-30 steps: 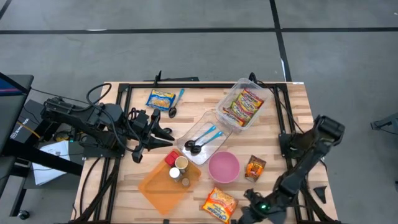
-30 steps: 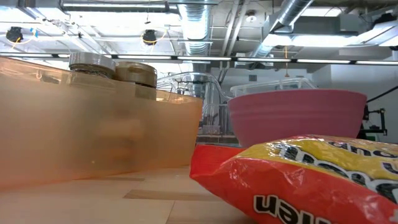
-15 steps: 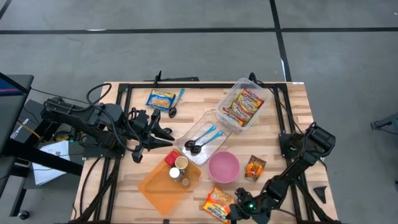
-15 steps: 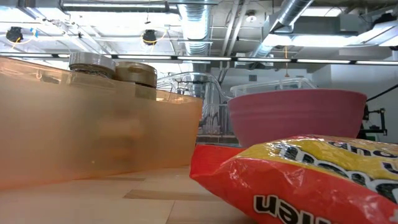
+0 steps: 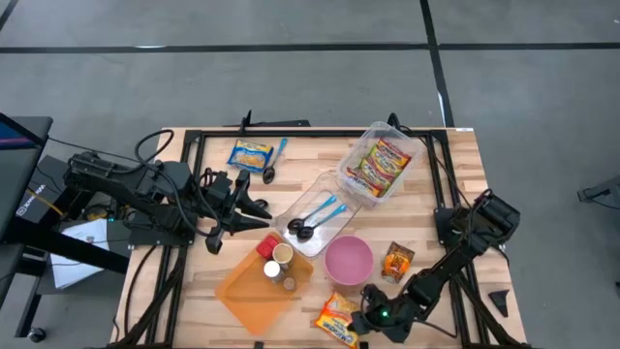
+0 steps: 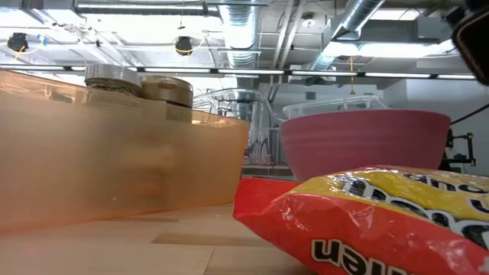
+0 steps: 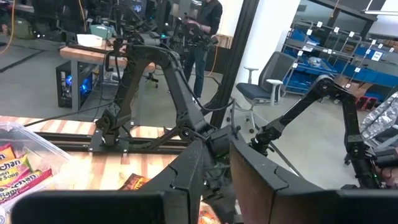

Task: Pick & Place Food Item
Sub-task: Put the orange noodle pack into the transparent container

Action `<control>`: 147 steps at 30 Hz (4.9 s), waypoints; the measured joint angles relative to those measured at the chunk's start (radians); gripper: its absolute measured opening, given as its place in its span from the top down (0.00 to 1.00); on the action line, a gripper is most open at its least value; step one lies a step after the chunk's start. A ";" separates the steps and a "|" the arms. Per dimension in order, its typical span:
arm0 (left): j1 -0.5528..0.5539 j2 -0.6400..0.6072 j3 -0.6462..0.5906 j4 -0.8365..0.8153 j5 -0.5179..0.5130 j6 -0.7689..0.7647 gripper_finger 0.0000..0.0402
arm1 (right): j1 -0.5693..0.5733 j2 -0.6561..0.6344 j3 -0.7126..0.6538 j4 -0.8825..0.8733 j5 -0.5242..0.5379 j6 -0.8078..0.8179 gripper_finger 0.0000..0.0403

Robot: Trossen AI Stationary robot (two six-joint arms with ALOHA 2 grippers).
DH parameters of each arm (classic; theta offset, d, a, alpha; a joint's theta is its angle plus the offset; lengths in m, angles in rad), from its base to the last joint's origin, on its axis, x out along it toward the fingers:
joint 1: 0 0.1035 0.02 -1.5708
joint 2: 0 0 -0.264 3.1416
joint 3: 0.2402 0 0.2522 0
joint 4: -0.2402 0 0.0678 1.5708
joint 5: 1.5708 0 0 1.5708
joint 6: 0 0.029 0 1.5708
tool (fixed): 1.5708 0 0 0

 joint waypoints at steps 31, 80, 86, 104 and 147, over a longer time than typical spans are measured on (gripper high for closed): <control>0.002 0.000 0.000 0.001 -0.002 0.002 0.81 | 0.104 -0.035 0.000 -0.273 -0.013 0.094 0.70; 0.002 0.000 0.000 0.062 -0.057 0.055 0.81 | 0.152 -0.115 0.017 -0.568 0.009 -0.060 0.70; 0.002 0.000 0.000 0.069 -0.057 0.055 0.81 | 0.152 -0.218 0.017 -0.833 -0.002 -0.116 0.70; 0.002 0.000 0.000 0.073 -0.076 0.051 0.81 | 0.164 -0.137 0.018 -0.487 -0.091 0.154 0.70; 0.002 0.000 0.000 0.185 -0.111 0.035 0.81 | 0.106 0.017 0.125 -1.143 -0.021 0.120 0.70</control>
